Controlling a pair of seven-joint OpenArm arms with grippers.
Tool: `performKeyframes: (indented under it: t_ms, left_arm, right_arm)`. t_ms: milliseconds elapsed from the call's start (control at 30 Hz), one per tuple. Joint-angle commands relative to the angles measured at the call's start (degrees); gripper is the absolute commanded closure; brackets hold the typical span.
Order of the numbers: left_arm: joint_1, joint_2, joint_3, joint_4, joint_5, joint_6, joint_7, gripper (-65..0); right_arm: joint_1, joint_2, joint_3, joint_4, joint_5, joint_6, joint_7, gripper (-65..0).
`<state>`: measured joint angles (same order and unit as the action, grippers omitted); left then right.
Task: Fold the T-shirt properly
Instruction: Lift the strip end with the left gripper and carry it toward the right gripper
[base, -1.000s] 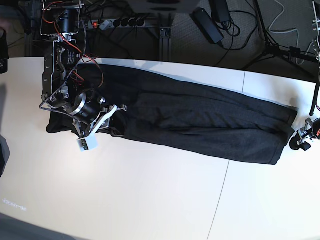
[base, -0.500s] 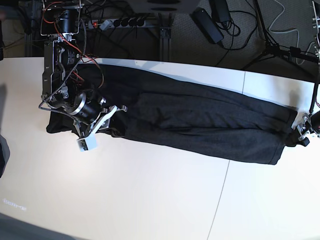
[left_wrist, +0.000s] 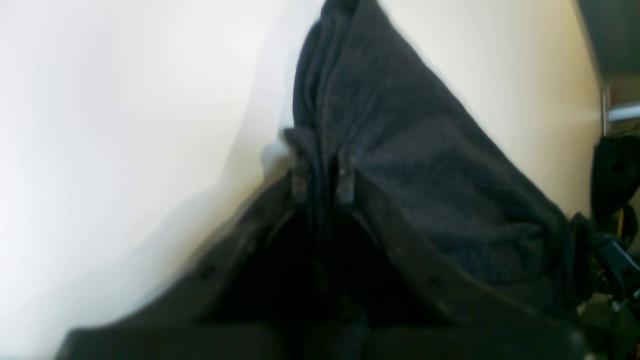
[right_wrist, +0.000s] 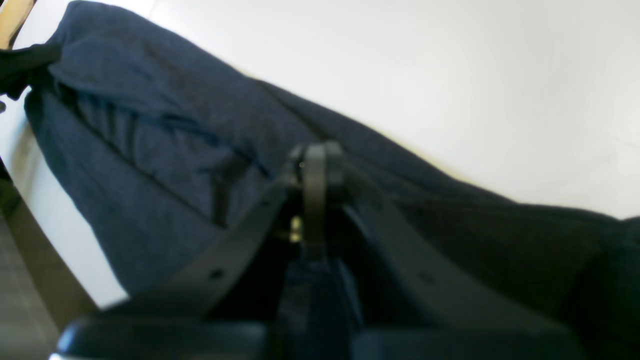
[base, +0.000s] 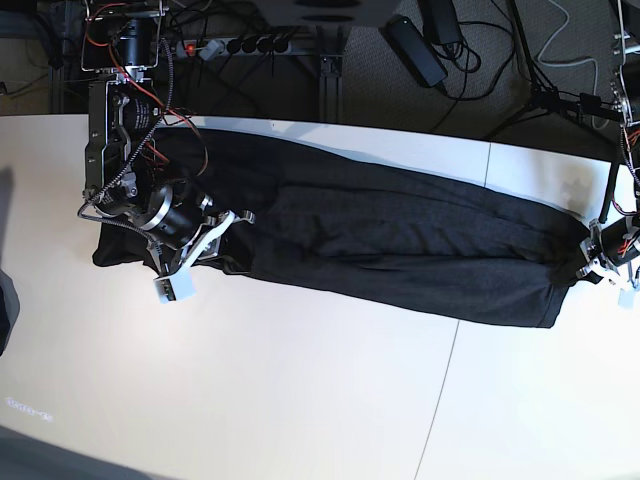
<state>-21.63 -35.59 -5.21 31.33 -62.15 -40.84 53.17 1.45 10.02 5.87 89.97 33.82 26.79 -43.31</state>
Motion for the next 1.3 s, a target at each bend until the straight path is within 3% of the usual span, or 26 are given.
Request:
performKeyframes:
  t_ms: [0,233,500,700,900,1100,1267]
  left_arm:
    - [-0.1,-0.6,0.4,-0.2,3.7,0.8,3.2,0.0]
    - [-0.4,-2.0,0.4,5.0,4.2,0.8,-2.6,0.0]
    - [8.0,-1.5,0.4,29.8,4.8,0.8,3.3,0.0]
    - [21.1,6.6,0.5,56.4,9.1,0.8,3.2,0.0]
    - [26.7,15.3,4.1,76.0,21.8,7.9,-1.0,0.0]
    - [26.7,19.9,15.1,77.3,34.1,11.4,-3.9,0.0]
    - [26.6,25.1,24.4,77.3,45.5,17.0,-6.5,0.0]
  right_arm:
    - [1.0,0.4,0.5,1.0,2.2,3.5,1.5,0.0]
    - [4.5,0.4,3.7,4.3,5.2,3.5,1.0,0.0]
    - [5.7,2.1,8.2,10.3,5.9,3.5,0.4,0.0]
    - [5.7,4.3,8.3,10.3,6.3,3.5,0.4,0.0]
    - [5.7,4.6,8.3,10.3,6.3,3.5,-0.3,0.0]
    - [5.7,4.8,8.3,10.3,6.1,3.5,-0.5,0.0]
    - [5.7,4.9,8.3,10.3,6.1,3.5,-0.5,0.0]
